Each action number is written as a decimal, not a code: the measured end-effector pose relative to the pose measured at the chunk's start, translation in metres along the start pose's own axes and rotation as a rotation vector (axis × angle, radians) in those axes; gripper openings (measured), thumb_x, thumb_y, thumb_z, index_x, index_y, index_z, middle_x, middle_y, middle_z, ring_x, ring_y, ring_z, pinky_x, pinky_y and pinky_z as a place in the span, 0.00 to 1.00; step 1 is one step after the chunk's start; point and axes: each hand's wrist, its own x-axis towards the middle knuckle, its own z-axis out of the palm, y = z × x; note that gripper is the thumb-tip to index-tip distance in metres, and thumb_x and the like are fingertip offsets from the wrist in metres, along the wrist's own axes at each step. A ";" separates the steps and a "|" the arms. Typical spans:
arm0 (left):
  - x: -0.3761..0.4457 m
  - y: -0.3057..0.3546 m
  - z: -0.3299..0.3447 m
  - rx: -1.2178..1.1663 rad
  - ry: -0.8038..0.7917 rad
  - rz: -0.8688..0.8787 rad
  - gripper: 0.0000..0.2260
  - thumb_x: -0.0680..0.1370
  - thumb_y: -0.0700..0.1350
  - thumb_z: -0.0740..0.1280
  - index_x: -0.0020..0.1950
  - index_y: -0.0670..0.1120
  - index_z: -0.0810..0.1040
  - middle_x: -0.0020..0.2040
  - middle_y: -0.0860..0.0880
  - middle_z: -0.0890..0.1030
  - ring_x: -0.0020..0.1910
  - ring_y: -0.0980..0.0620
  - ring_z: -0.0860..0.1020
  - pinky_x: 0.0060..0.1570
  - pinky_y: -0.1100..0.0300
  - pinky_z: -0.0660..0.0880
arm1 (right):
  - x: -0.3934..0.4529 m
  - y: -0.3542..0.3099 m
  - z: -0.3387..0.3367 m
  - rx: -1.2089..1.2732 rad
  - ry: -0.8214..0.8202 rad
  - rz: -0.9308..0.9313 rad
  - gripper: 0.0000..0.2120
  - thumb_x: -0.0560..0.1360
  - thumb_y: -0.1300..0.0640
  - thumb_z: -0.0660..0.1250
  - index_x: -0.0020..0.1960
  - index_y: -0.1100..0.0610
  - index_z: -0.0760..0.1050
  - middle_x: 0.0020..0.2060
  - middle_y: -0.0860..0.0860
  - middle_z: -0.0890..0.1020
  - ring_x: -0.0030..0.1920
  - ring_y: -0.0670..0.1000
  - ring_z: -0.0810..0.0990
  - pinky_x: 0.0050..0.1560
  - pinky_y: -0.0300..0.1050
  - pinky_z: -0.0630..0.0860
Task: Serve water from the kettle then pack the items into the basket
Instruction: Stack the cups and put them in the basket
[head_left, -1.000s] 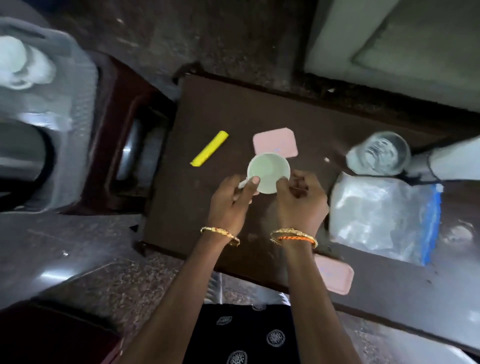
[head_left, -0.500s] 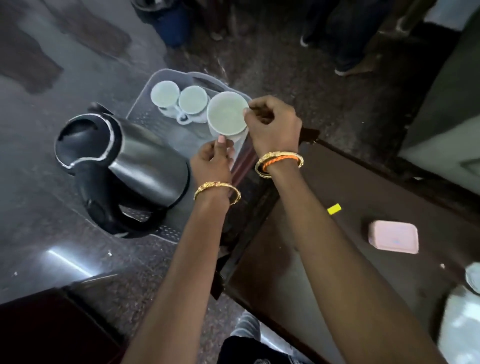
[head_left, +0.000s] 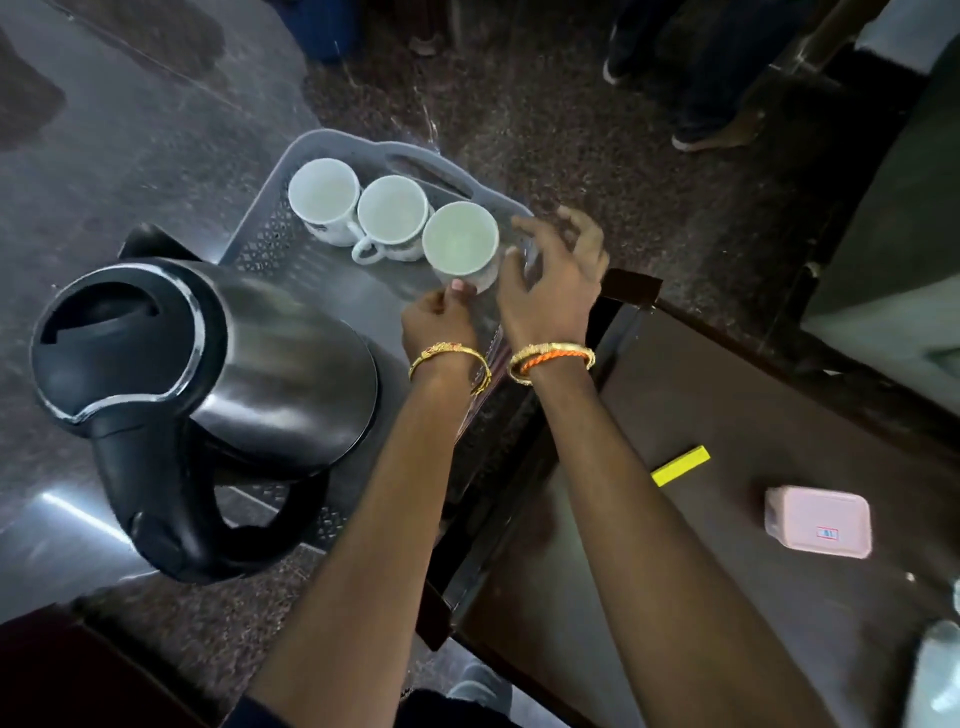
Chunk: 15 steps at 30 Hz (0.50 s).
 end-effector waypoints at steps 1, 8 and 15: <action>0.001 -0.002 0.000 0.003 0.022 0.011 0.12 0.77 0.46 0.65 0.52 0.38 0.81 0.52 0.39 0.83 0.48 0.46 0.79 0.50 0.58 0.73 | -0.006 0.004 -0.003 0.080 0.059 -0.022 0.12 0.72 0.63 0.65 0.54 0.57 0.80 0.63 0.59 0.70 0.60 0.54 0.71 0.59 0.40 0.67; -0.034 -0.011 -0.007 0.120 0.344 0.484 0.14 0.72 0.43 0.70 0.53 0.38 0.73 0.54 0.40 0.75 0.48 0.41 0.75 0.51 0.57 0.72 | -0.053 0.044 -0.038 0.360 0.373 0.183 0.06 0.71 0.64 0.62 0.45 0.59 0.78 0.39 0.53 0.80 0.34 0.39 0.76 0.35 0.28 0.70; -0.136 -0.082 0.027 0.201 -0.186 0.686 0.07 0.77 0.43 0.61 0.50 0.41 0.74 0.42 0.42 0.82 0.34 0.52 0.78 0.35 0.64 0.72 | -0.105 0.107 -0.100 0.313 0.556 0.455 0.14 0.73 0.58 0.62 0.32 0.64 0.73 0.23 0.61 0.77 0.24 0.51 0.72 0.28 0.36 0.68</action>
